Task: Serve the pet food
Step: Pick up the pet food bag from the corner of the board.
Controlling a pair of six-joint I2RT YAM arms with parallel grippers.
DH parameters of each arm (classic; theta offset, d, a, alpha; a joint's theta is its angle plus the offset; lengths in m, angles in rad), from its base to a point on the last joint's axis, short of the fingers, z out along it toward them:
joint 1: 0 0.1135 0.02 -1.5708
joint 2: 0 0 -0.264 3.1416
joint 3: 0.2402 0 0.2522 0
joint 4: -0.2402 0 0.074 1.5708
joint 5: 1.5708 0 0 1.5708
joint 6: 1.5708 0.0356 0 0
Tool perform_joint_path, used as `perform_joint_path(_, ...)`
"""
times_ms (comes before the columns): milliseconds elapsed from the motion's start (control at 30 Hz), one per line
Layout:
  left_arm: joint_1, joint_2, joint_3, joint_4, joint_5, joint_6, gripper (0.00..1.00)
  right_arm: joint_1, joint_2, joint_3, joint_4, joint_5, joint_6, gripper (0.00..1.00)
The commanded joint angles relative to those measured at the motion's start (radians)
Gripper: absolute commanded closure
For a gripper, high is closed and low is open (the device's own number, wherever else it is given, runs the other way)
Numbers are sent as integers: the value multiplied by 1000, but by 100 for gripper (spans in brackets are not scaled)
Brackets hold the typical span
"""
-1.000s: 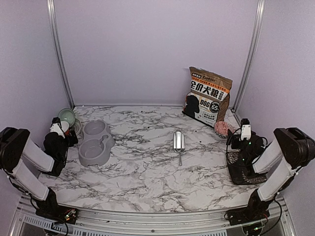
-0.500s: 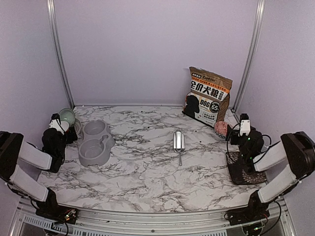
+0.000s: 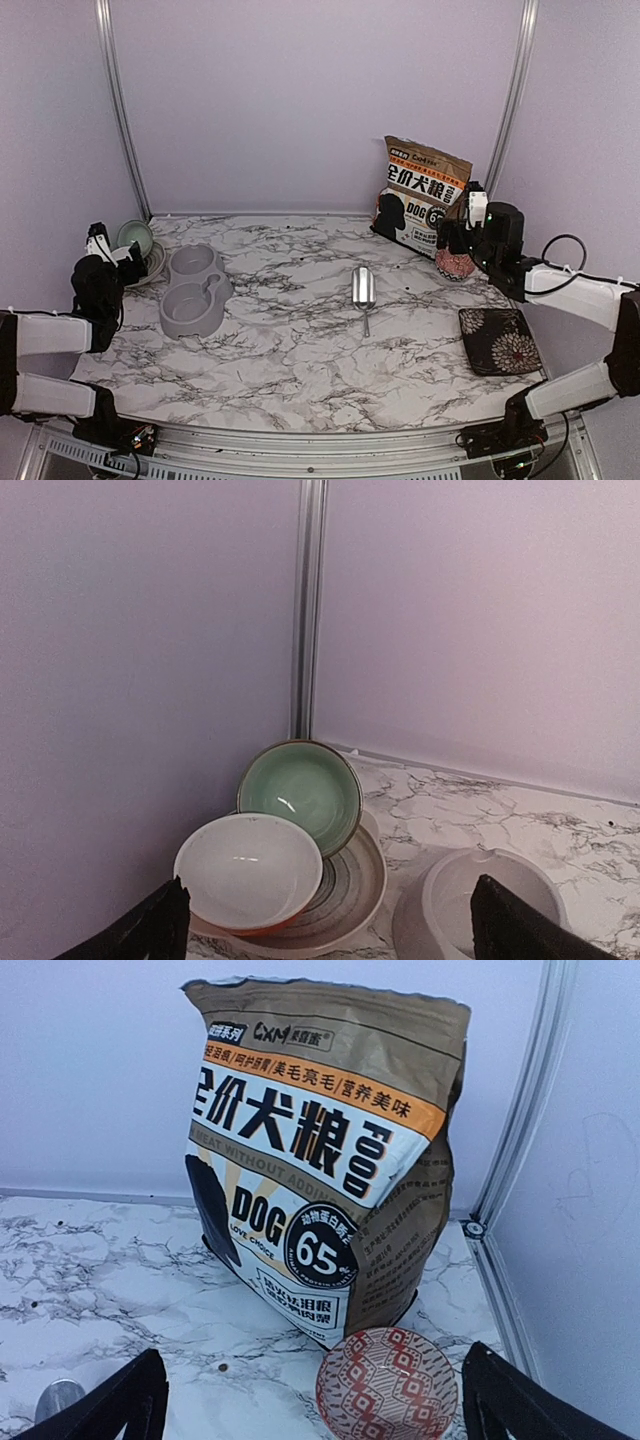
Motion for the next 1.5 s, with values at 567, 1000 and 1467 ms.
perform_joint_path(567, -1, -20, 70, -181, 192, -23, 1, 20, 355, 633, -376, -333, -241, 4)
perform_joint_path(1000, -3, -8, 78, -189, 200, -25, 1, 13, 558, 978, -467, -304, -295, 4)
perform_joint_path(1467, -6, 5, 84, -194, 224, -33, 1, -150, 691, 1366, -710, -338, -291, 1)
